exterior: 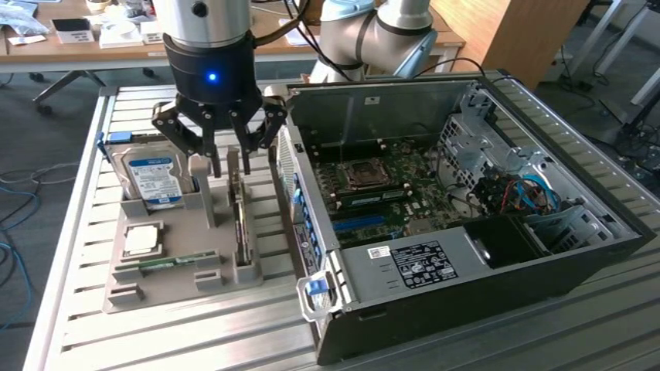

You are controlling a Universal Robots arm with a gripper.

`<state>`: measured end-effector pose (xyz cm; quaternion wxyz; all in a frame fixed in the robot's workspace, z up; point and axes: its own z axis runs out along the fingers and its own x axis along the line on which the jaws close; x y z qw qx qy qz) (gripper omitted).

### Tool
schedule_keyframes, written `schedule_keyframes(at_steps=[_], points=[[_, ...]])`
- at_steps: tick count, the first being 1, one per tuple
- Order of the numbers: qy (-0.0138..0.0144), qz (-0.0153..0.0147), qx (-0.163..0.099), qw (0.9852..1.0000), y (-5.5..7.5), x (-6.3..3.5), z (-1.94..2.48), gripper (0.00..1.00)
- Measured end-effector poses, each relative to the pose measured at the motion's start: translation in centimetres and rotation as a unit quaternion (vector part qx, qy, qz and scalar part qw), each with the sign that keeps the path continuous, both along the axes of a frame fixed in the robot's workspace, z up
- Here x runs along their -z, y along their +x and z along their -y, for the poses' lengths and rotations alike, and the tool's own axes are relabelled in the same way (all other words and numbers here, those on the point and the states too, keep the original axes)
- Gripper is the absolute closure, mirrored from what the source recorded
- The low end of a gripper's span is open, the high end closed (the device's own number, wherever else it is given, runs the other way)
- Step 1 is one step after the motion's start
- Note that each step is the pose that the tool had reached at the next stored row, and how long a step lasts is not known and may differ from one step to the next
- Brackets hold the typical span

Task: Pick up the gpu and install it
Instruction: 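Pick up the gpu and move the gpu toward the slot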

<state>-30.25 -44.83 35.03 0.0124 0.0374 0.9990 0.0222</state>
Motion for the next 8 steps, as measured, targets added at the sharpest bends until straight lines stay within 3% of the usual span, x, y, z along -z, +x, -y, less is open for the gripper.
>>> schedule_keyframes(at_steps=[8], points=[[0.0001,0.0002,0.000,1.0000,0.00,0.13,0.00,0.58]])
